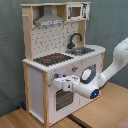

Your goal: Play with the kitchen

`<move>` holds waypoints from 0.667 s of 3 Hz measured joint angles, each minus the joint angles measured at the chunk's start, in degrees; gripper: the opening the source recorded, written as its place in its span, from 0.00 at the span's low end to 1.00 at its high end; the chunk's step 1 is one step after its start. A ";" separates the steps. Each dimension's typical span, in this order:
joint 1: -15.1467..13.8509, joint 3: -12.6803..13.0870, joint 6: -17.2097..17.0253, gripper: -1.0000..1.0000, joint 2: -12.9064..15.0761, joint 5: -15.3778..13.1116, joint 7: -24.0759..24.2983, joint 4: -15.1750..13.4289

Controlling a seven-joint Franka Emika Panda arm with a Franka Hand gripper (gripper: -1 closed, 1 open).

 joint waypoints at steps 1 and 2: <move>1.13 -0.01 -2.85 1.00 4.40 0.03 -0.92 -1.99; 2.78 3.21 -6.39 1.00 6.40 0.41 -1.07 -4.46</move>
